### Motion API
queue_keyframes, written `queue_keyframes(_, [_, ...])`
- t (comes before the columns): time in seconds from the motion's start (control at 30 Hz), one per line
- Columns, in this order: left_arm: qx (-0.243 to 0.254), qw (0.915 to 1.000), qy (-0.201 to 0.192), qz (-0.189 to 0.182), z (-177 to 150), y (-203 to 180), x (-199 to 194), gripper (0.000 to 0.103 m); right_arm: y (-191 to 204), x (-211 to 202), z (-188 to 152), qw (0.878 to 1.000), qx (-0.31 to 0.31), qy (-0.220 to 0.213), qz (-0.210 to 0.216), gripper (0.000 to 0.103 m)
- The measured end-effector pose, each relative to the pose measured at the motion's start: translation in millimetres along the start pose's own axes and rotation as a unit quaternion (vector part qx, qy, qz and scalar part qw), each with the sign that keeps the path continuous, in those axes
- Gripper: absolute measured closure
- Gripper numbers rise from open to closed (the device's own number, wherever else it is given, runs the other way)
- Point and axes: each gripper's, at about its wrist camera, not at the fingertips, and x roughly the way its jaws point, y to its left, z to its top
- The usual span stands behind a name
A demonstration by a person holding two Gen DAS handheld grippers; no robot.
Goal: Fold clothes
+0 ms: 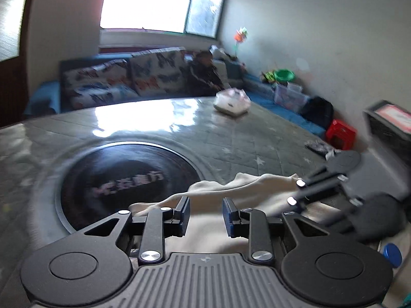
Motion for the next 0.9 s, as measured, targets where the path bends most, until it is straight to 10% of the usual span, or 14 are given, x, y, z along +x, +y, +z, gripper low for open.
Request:
queue_keyframes(0.23, [0.005,0.9980,0.058,0.025,-9,16,34,0.073,1,-35,-27,0.999,0.027,-0.034,0.005,0.089])
queue_keyframes(0.6, [0.032,0.9983,0.048,-0.008,13,-11,48,0.073,-37,-64,-78,0.984,0.156,-0.047,-0.073,0.086])
queue_keyframes(0.9, [0.014,0.9969,0.076,-0.011,18,-3,74,0.073,-62,-62,-48,0.983,0.145,-0.083,-0.076,0.086])
